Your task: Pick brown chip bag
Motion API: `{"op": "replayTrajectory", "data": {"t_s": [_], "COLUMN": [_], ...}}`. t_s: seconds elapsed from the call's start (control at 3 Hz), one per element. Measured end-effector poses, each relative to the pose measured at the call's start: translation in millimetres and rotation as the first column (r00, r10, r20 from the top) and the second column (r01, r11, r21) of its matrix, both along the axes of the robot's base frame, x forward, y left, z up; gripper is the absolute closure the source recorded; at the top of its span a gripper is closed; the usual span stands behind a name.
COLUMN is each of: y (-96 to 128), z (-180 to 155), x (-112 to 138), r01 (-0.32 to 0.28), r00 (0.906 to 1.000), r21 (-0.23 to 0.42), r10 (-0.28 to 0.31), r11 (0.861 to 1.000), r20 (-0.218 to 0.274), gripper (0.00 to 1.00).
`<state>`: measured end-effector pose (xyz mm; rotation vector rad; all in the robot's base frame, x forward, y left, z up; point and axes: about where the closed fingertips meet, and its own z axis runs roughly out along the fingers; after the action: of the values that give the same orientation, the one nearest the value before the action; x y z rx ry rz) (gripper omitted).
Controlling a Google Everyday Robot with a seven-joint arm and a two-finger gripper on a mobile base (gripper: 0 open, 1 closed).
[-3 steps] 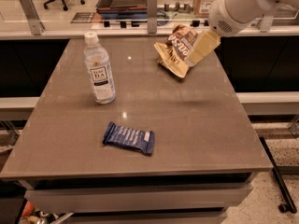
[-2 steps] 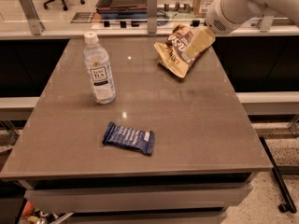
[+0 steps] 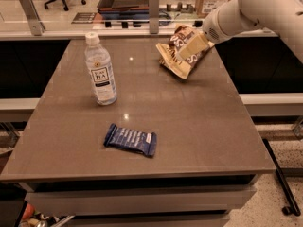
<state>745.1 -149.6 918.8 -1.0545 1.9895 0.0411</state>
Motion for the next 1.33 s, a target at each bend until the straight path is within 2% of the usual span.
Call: {"op": "replayTrajectory", "data": {"t_s": [0.67,1.33], "y": [26.7,49.3], "z": [-35.1,-56.7], "x": [16.2,22.3], "r01": [-0.029,-0.065], "r00": [0.9992,0.9957], "r21": [0.141,0.209], "r10": [0.033,0.077], "r11": [0.99,0.976], "r20": [-0.024,-0.05], "gripper": [0.0,0.0]}}
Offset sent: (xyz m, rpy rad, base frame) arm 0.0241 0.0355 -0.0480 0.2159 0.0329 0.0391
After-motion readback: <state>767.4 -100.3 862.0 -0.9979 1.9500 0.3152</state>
